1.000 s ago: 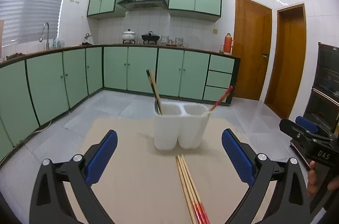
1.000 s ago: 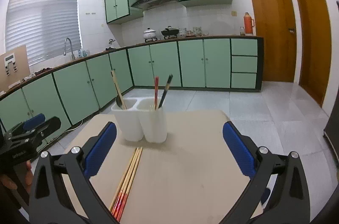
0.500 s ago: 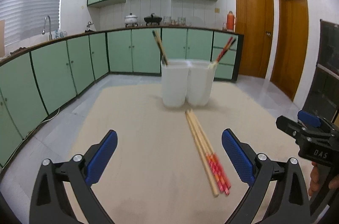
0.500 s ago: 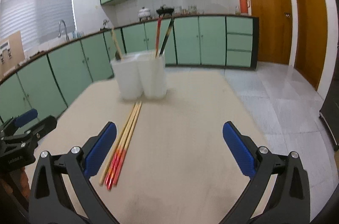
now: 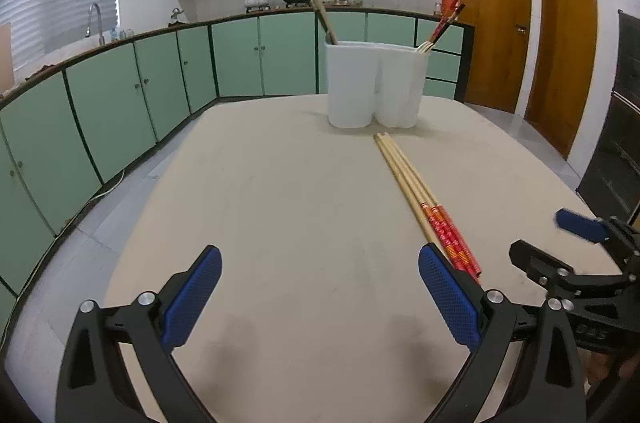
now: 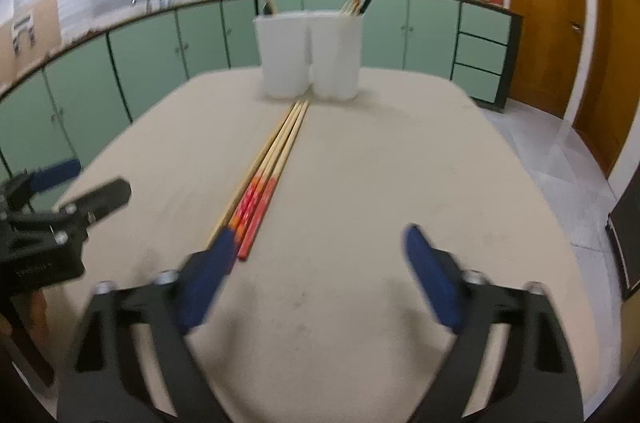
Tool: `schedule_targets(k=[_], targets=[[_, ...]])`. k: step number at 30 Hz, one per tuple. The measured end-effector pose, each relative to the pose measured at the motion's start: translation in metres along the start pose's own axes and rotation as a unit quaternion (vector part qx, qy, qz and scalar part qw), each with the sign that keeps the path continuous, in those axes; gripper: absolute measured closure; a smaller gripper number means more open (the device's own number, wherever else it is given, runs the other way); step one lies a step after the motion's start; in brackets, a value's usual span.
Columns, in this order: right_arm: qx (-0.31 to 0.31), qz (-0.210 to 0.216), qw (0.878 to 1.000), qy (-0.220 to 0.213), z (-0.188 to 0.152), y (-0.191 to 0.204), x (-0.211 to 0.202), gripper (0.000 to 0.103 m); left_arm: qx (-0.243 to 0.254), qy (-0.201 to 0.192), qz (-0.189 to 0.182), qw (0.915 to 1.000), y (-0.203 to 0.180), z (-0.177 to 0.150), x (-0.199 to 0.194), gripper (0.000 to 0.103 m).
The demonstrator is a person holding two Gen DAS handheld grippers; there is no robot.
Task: Organize utensils
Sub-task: 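Move both tools back over the remaining chopsticks, then close the right tool on a red-patterned chopstick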
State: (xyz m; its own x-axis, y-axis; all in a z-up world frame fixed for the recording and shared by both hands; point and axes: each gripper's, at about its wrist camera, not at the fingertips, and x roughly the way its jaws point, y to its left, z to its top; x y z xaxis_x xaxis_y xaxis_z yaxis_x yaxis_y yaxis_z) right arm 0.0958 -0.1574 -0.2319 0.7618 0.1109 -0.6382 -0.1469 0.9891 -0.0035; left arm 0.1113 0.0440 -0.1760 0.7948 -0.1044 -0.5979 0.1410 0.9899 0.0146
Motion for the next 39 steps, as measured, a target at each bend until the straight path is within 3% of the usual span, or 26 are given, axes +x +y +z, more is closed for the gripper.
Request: schedule_targets(k=[5, 23, 35, 39], targets=[[0.001, 0.005, 1.0, 0.028, -0.003, 0.004, 0.012, 0.033, -0.008, 0.004, 0.003, 1.0, 0.008, 0.0, 0.003, 0.006], [-0.011, 0.021, 0.998, 0.056, -0.002, 0.018, 0.02, 0.04, -0.013, 0.004, -0.002, 0.9999, 0.012, -0.002, 0.002, 0.006], [0.021, -0.008, 0.998, 0.05, 0.0, 0.023, 0.024, 0.061, -0.012, 0.002, 0.0, 0.9999, 0.014, -0.001, 0.001, 0.006], [0.013, -0.006, 0.999, 0.046, 0.001, 0.028, 0.026, 0.075, -0.01, 0.002, 0.0, 0.9999, 0.012, -0.001, 0.002, 0.006]])
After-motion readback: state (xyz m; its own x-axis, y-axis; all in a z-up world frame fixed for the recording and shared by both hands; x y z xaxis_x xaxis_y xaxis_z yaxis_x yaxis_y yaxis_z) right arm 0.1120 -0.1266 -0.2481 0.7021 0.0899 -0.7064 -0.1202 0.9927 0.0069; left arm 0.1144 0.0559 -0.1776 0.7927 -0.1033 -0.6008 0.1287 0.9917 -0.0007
